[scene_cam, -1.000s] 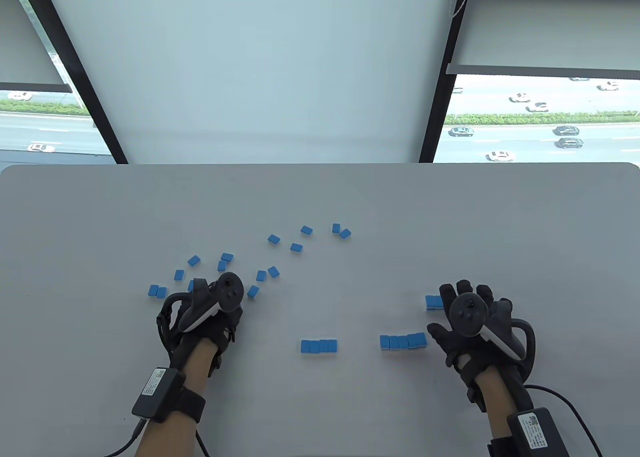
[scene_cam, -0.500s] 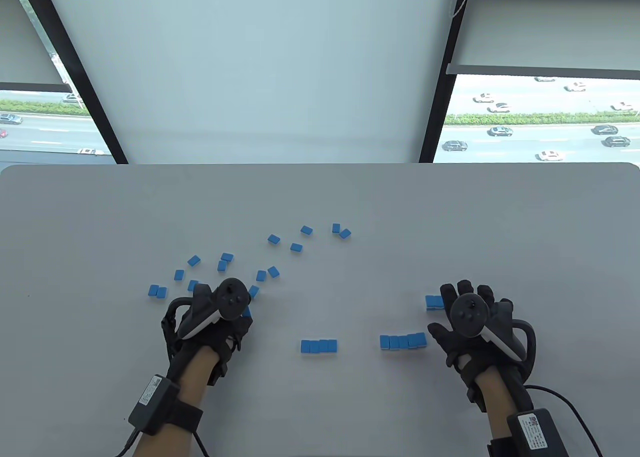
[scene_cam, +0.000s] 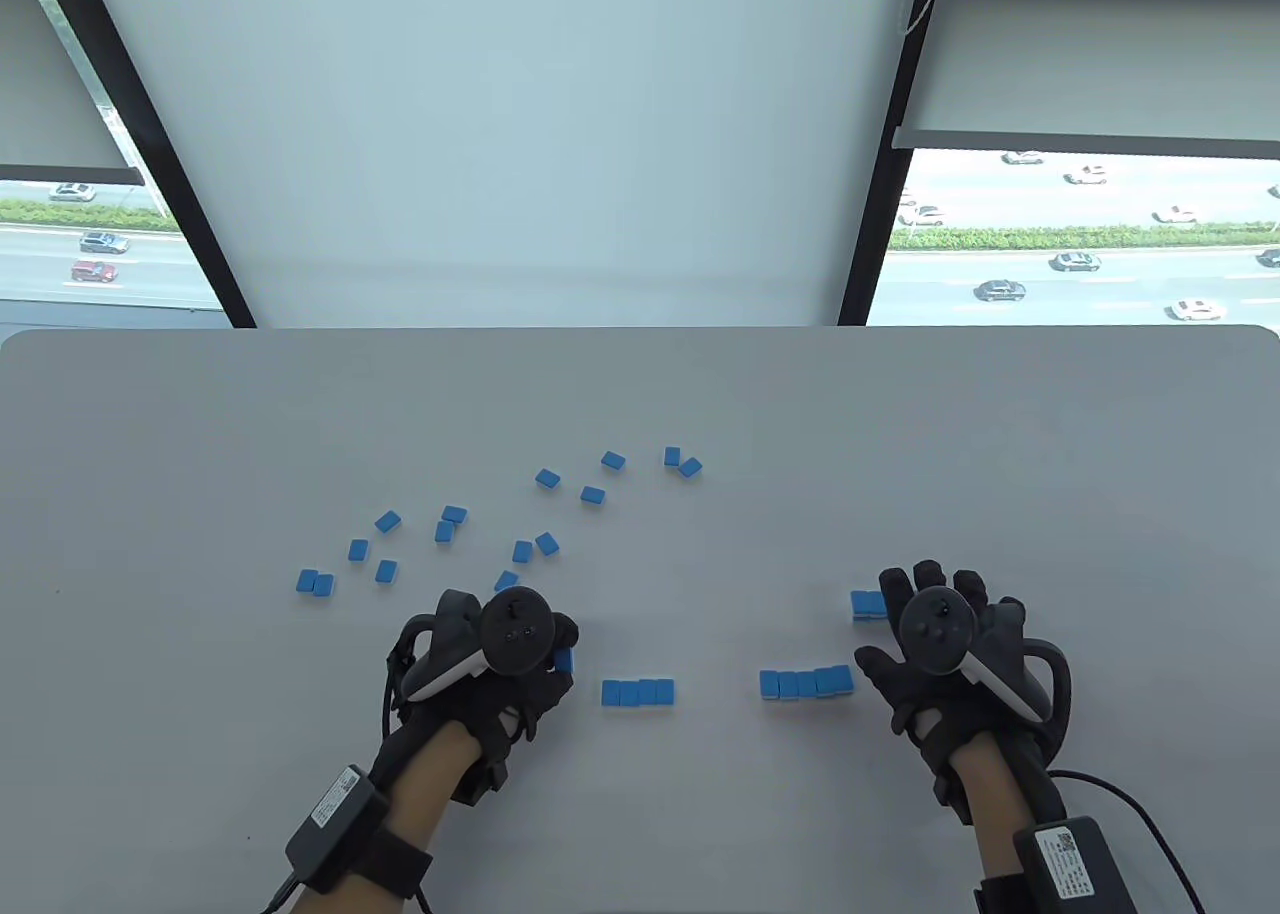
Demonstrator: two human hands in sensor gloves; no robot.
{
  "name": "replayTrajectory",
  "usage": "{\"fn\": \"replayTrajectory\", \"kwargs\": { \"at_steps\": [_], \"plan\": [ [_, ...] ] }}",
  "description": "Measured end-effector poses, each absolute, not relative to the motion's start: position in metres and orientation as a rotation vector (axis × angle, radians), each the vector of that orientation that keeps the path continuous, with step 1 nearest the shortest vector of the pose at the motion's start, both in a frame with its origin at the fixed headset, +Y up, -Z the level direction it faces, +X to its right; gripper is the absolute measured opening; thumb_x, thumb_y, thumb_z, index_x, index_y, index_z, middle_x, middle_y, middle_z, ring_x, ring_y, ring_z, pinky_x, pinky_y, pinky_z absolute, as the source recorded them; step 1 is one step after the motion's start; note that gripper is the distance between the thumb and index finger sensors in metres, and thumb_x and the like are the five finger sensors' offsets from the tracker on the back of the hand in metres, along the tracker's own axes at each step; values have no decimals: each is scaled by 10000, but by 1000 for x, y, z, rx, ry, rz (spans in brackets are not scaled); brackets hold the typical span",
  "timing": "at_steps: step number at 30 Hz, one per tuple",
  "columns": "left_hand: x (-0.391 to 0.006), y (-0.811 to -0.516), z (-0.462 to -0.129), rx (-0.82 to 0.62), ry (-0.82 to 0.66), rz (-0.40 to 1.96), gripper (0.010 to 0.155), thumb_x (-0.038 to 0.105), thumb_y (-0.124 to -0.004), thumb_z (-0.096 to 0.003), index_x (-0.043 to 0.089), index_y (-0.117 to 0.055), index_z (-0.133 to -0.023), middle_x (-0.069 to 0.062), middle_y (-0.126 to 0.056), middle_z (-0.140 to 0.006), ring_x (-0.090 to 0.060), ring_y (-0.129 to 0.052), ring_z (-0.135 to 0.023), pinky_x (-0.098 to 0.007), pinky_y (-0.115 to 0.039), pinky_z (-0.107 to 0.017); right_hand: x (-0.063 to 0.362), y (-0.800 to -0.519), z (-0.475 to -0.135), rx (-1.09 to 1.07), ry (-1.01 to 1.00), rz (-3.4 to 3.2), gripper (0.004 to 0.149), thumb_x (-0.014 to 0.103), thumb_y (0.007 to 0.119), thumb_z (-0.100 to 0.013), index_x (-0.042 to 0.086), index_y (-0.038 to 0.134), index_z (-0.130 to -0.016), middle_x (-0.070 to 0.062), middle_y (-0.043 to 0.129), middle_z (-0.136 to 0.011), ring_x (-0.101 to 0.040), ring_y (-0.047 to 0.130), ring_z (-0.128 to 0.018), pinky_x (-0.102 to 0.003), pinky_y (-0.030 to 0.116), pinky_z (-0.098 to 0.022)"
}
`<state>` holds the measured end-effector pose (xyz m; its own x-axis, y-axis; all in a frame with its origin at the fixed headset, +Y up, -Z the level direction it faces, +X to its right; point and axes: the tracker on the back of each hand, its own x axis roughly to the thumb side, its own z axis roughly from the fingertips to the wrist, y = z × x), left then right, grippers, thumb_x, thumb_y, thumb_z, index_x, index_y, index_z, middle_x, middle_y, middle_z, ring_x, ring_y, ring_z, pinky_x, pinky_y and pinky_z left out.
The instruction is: Build mahjong tile wall
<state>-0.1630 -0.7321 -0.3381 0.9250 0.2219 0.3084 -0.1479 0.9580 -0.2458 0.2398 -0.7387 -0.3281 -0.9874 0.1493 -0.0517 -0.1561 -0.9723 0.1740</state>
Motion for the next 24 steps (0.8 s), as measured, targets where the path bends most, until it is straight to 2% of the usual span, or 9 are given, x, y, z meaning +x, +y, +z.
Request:
{"fn": "replayTrajectory", "kwargs": {
  "at_steps": [8, 24],
  "plan": [
    [-147, -748, -338, -285, -378, 148, 613, 421, -936, -385, 197, -769, -930, -7, -901, -812, -244, -946, -648, -541, -782, -568, 239, -739, -328, -58, 278, 2977, 805, 656, 666, -452, 369, 257, -1083, 5, 162, -1162, -405, 149, -1036, -658, 141, -668],
    [-138, -750, -335, -290, -416, 118, 605, 434, -942, -384, 224, -785, -930, 5, -908, -795, -235, -939, -634, -533, -778, -570, 239, -739, -328, -63, 281, 2983, 804, 657, 666, -452, 371, 257, -1082, 5, 162, -1162, -405, 150, -1036, -658, 141, -668]
  ]
}}
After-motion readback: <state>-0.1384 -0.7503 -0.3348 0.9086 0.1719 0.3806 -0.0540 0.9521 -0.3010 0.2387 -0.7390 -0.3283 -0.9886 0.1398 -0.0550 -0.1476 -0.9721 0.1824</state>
